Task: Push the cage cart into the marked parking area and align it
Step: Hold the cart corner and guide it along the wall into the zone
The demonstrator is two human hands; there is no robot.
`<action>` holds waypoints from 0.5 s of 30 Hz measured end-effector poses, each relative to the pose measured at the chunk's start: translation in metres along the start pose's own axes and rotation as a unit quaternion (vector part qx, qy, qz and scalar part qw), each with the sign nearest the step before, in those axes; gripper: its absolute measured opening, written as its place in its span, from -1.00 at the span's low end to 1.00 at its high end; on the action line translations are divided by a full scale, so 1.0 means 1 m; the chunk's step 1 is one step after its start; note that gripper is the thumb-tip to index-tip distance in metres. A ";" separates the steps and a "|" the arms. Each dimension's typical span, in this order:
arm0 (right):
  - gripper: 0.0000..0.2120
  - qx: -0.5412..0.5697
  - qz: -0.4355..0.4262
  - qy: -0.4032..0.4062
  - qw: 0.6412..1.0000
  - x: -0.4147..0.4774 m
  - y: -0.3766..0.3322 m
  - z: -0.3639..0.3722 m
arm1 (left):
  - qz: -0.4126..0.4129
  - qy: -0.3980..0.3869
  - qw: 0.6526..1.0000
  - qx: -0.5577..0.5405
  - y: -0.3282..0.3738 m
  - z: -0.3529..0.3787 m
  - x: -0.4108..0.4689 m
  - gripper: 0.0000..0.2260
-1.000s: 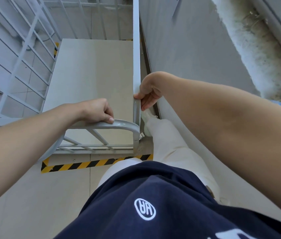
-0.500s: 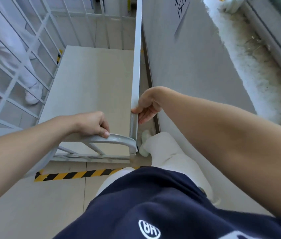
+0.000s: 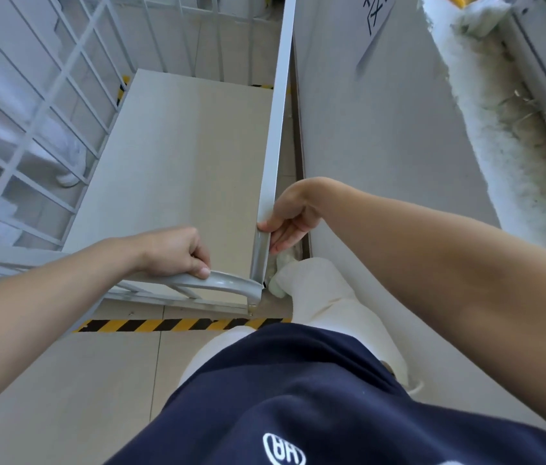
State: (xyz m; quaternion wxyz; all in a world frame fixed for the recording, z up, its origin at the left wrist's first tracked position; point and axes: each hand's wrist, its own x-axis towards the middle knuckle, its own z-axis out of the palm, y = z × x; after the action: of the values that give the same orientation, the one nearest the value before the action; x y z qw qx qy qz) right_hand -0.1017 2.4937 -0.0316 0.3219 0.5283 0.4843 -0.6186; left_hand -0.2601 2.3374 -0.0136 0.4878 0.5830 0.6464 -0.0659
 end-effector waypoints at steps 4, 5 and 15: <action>-0.62 -0.020 0.008 -0.014 1.000 0.001 -0.004 -0.004 | -0.008 0.005 1.000 -0.007 0.000 -0.001 0.002 -0.88; -0.66 -0.028 0.010 -0.017 0.999 0.001 -0.007 -0.005 | -0.009 0.007 1.000 -0.011 -0.001 -0.002 0.002 -0.88; -0.87 -0.041 0.036 -0.058 0.997 0.004 -0.022 -0.018 | -0.030 0.023 0.999 -0.033 -0.008 -0.005 0.007 -0.88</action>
State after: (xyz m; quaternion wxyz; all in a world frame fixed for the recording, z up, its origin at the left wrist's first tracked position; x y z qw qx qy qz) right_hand -0.1170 2.5184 -0.0295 0.3930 0.4951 0.4705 -0.6157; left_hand -0.2684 2.3431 -0.0201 0.4891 0.5485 0.6766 -0.0457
